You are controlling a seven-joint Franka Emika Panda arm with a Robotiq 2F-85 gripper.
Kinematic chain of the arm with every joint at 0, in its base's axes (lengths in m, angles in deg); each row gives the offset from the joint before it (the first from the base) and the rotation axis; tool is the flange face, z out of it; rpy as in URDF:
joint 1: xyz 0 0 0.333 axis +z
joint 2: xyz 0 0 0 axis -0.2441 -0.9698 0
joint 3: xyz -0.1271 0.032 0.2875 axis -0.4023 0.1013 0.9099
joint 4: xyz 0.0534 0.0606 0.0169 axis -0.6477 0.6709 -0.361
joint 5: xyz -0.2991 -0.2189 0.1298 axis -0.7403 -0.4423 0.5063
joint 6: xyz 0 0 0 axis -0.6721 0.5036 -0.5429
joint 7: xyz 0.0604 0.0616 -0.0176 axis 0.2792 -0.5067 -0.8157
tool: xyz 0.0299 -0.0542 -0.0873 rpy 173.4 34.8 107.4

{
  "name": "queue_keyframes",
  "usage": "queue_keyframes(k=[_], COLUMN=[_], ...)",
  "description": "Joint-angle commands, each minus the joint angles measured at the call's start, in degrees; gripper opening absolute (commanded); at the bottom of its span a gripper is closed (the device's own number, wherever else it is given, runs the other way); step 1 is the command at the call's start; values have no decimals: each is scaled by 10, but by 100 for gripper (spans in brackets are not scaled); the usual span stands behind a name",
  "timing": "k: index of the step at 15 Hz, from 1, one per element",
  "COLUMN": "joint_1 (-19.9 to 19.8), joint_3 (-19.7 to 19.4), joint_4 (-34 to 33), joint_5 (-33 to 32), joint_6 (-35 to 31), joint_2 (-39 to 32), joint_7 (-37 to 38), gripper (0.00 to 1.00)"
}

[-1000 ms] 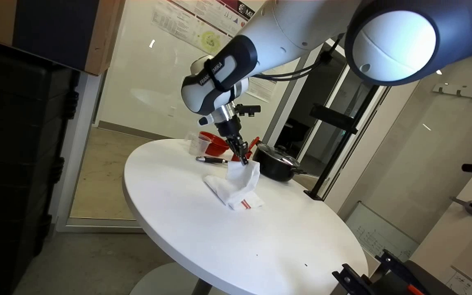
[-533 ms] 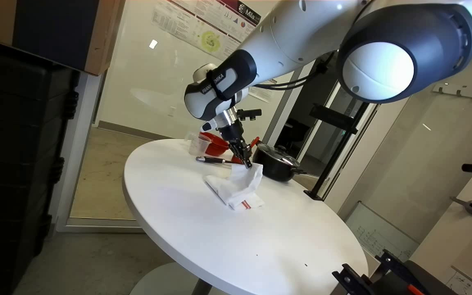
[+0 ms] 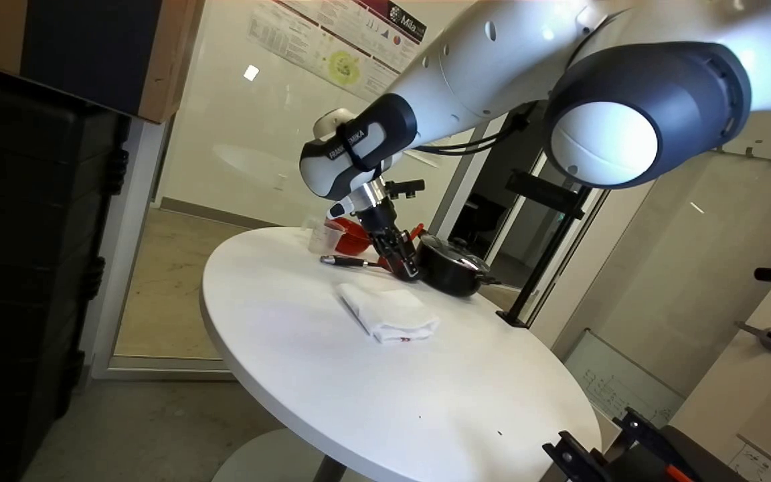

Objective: Fold the towel

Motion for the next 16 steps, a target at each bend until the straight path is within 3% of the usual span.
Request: queue_keyframes(k=[1, 4, 7, 10, 16], joint_1=[-14, -2, 30, 63, 106], joint_3=[-14, -28, -46, -38, -42], joint_4=[-48, -56, -42, -11, 45], joint_5=[2, 5, 31, 71, 157], joint_6=[27, 68, 114, 141, 195], joint_2=[24, 22, -1, -47, -139], joint_7=[-11, 27, 124, 209, 306], gripper=[100, 100, 100, 100, 100])
